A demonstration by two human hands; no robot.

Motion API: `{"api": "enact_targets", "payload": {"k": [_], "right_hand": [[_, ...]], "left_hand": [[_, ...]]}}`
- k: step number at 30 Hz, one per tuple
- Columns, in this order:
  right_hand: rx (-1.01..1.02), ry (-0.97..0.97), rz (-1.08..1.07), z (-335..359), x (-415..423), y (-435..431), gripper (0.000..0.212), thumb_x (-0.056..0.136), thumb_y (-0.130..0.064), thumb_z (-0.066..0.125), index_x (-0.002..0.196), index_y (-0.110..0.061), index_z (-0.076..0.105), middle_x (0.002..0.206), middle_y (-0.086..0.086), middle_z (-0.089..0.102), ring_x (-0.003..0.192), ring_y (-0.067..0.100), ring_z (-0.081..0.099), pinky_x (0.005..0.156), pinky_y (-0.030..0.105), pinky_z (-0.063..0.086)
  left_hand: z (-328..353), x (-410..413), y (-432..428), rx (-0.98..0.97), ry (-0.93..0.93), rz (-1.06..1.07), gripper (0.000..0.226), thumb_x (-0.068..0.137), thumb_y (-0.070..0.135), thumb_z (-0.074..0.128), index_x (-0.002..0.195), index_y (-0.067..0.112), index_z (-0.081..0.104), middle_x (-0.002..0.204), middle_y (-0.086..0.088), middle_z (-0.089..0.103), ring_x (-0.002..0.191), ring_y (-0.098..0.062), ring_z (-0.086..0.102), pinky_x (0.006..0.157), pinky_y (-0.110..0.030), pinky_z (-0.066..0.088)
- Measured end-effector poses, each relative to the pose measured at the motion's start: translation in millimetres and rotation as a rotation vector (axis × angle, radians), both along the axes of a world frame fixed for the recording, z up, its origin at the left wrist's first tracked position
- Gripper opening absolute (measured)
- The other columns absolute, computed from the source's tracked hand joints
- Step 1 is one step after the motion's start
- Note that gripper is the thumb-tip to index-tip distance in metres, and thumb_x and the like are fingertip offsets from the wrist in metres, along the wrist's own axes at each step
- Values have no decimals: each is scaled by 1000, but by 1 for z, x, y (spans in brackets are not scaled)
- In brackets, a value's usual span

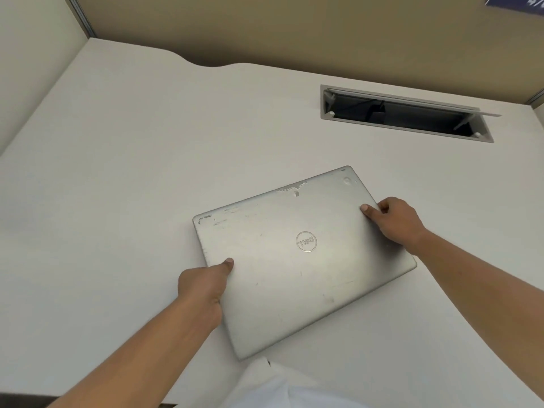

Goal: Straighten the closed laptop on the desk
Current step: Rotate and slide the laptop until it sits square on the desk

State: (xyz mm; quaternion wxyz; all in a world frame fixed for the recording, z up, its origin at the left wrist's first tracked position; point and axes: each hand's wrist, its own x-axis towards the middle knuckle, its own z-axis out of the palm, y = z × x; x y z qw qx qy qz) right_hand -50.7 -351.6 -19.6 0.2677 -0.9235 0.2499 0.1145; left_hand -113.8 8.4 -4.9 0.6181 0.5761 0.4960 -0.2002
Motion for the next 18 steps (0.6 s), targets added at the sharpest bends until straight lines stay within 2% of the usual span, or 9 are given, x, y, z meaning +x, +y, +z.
{"api": "enact_targets", "payload": {"k": [3,5,7,10,12,14,15,18], "right_hand": [[19,-62,-55,-4,-20,1,49,81,-63,60,70,-17,47,69,0,54,69,26,52,58,35,39],[19,-99,-103,-7,-32,3,48,80,-63,62,76,-17,52,73,-1,57,75,27,55,62,35,39],[37,-134,-155,-8,-44,5,49,80,-63,64,83,-14,58,79,-1,61,81,27,58,67,34,41],[70,-182,-215,-8,-63,11,49,78,-65,64,77,-16,59,76,-1,63,76,25,60,65,35,45],[75,-206,-245,-7,-73,16,50,77,-66,64,71,-17,56,71,0,62,70,25,59,62,36,45],[74,-221,-270,-7,-83,20,52,77,-66,64,71,-15,56,69,1,62,68,24,59,59,35,43],[74,-224,-278,-7,-87,22,52,78,-65,64,73,-14,57,70,2,62,68,23,59,58,35,42],[86,-216,-300,-11,-96,25,51,78,-64,65,78,-13,57,72,0,62,69,21,58,55,33,39]], "left_hand": [[0,13,10,24,-25,-27,34,77,15,83,100,1,63,88,-8,64,71,-23,59,57,-26,44],[0,23,15,41,-37,-55,39,74,14,85,102,-1,63,96,-12,64,75,-25,60,65,-27,46],[2,33,19,50,-54,-94,37,73,12,85,100,-2,64,90,-11,64,69,-20,59,57,-24,43],[3,47,25,79,-76,-152,29,72,11,86,87,0,63,78,-5,61,64,-15,56,49,-21,39],[3,55,29,108,-93,-176,30,70,13,87,84,1,63,84,-6,61,71,-18,58,61,-22,44],[3,61,31,136,-113,-181,40,69,15,88,98,0,64,100,-9,61,88,-26,58,77,-28,44],[3,62,31,143,-121,-189,43,69,15,88,101,0,64,105,-10,60,94,-28,56,81,-30,43],[3,66,31,171,-138,-229,30,70,15,87,80,5,61,103,-9,58,96,-29,53,82,-32,41]]}}
